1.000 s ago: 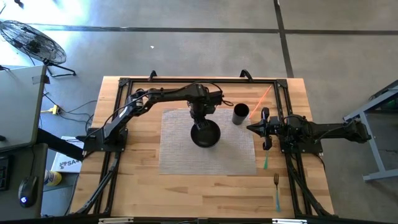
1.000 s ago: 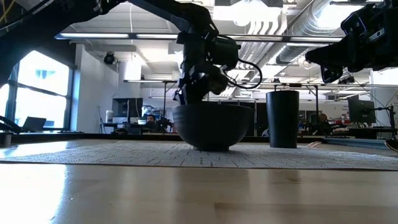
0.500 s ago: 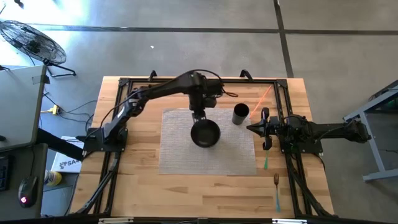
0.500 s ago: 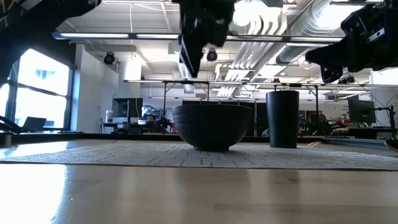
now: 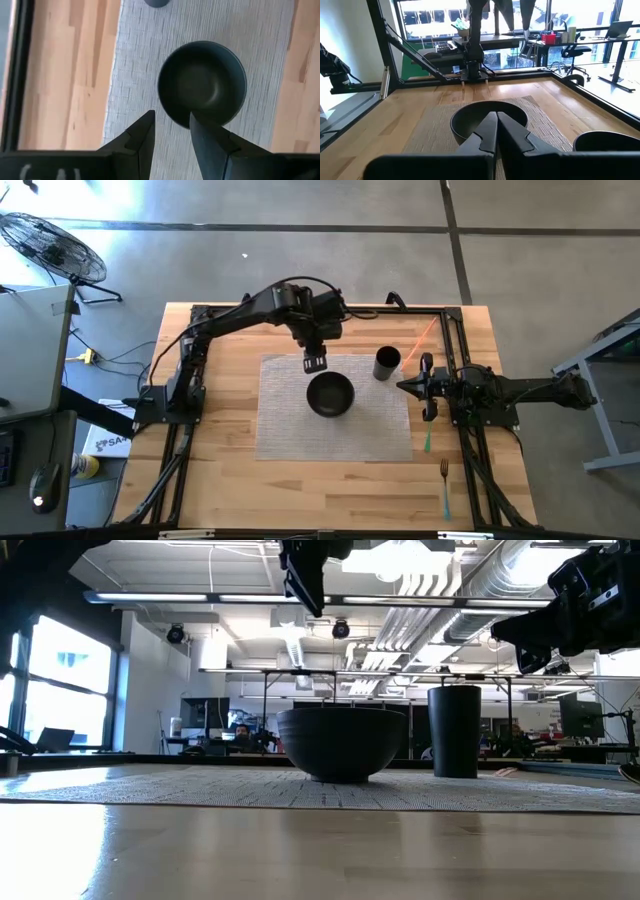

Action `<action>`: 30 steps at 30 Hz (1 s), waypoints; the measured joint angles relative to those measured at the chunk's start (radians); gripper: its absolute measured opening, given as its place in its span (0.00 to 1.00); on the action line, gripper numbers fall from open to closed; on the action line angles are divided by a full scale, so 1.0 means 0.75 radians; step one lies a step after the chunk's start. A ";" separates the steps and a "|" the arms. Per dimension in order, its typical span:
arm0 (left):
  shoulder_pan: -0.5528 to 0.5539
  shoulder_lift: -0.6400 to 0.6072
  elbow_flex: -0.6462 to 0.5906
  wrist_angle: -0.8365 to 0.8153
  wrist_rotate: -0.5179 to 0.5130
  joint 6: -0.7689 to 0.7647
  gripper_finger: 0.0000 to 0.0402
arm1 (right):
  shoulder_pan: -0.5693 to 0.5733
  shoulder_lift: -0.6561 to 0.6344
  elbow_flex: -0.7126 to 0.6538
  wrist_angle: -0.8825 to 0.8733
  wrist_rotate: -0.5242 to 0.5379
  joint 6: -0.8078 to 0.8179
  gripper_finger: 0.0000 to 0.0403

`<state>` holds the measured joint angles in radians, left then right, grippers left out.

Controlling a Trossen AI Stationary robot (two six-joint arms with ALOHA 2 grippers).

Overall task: Pick & Place Utensil
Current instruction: Put the orange straw into the black cup to the top right of the black bowl

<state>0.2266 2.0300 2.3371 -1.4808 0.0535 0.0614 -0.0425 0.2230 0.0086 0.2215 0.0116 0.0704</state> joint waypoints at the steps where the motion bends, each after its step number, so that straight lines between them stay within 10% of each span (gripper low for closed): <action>1: 0.000 -0.001 0.000 -0.004 -0.004 0.004 0.30 | 0.000 0.000 0.000 0.000 0.000 0.000 0.01; 11: 0.002 -0.041 -0.191 0.064 -0.052 -0.005 0.30 | 0.000 0.000 -0.001 0.000 0.000 0.000 0.01; 30: -0.072 -0.924 -1.524 1.084 -0.058 -0.230 0.30 | 0.000 0.000 -0.001 0.000 -0.001 0.182 0.01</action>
<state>0.1722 1.3367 1.1944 -0.6680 0.0104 -0.1110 -0.0422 0.2229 0.0082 0.2214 0.0113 0.2066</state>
